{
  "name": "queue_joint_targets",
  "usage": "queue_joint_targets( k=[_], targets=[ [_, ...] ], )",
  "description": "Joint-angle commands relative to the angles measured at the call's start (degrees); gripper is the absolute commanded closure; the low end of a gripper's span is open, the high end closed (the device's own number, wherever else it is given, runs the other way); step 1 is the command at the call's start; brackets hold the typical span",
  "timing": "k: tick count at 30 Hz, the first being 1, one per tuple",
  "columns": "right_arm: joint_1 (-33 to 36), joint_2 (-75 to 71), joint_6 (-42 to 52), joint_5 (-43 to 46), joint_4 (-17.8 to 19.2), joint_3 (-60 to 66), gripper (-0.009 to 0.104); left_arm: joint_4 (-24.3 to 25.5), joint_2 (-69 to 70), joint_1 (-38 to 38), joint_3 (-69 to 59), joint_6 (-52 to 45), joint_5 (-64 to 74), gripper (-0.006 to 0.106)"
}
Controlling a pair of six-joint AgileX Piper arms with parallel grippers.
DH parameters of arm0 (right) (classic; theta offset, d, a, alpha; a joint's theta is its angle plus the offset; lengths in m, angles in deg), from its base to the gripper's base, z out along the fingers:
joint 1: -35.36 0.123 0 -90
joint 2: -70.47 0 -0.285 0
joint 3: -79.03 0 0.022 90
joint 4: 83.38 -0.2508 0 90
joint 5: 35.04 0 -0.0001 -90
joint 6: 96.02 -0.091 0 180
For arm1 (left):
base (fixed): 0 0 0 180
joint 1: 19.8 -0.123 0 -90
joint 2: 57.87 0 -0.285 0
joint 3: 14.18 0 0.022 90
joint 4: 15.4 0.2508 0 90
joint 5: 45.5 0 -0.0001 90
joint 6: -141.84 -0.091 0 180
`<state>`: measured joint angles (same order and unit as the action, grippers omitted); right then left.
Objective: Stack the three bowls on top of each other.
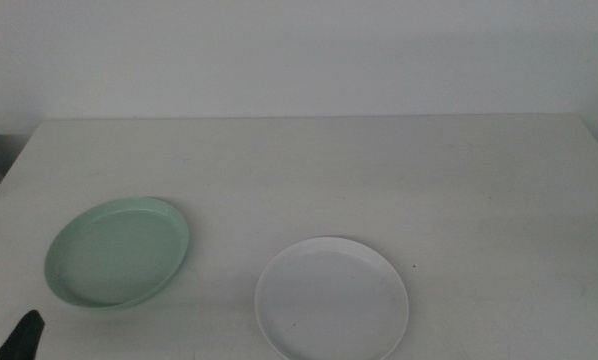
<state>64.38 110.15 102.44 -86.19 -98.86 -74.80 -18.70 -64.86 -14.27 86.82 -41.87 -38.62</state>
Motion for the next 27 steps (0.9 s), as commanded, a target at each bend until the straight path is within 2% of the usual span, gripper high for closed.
queue_joint_targets(
  k=[1, 7, 12, 17, 24, 27],
  targets=[
    [-0.18, 0.23, 0.08, 3.86, -0.23, -1.42, 0.044, -0.31, 0.76, -1.29, 0.41, -0.26, -4.96, 0.009],
    [-0.18, 0.23, 0.08, 3.86, -0.23, -1.42, 0.044, -2.78, -1.52, -8.38, 3.37, 3.10, -4.77, 0.009],
    [-0.18, 0.23, 0.08, 3.86, -0.23, -1.42, 0.044, -5.65, -12.24, -13.69, 13.15, 4.30, -1.12, 0.009],
    [-0.18, 0.23, 0.08, 3.86, -0.23, -1.42, 0.044, -8.47, -28.49, -15.65, 29.43, 4.30, 15.31, 0.009],
    [-0.18, 0.23, 0.08, 3.86, -0.23, -1.42, 0.044, -8.76, -47.11, -15.65, 49.42, 4.30, 36.59, 0.009],
    [-0.18, 0.23, 0.08, 3.86, -0.23, -1.42, 0.044, -9.48, -52.40, -15.65, 53.85, 4.30, 42.67, 0.009]
  ],
)
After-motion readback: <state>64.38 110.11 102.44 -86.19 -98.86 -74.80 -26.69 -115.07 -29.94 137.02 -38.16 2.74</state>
